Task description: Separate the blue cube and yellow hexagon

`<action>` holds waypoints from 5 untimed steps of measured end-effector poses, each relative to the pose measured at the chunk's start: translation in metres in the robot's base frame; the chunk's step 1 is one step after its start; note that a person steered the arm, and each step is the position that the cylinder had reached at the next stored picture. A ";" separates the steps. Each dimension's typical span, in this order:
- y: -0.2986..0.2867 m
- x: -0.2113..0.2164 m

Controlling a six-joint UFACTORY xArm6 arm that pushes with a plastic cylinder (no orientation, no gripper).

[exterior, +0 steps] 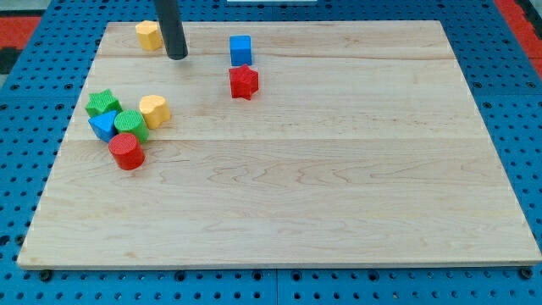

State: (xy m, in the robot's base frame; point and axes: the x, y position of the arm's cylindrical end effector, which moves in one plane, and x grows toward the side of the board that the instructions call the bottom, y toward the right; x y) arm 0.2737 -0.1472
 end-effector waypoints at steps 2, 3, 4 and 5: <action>0.032 -0.032; 0.075 -0.026; 0.098 0.002; 0.115 0.039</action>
State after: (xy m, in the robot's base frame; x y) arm 0.3127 -0.0326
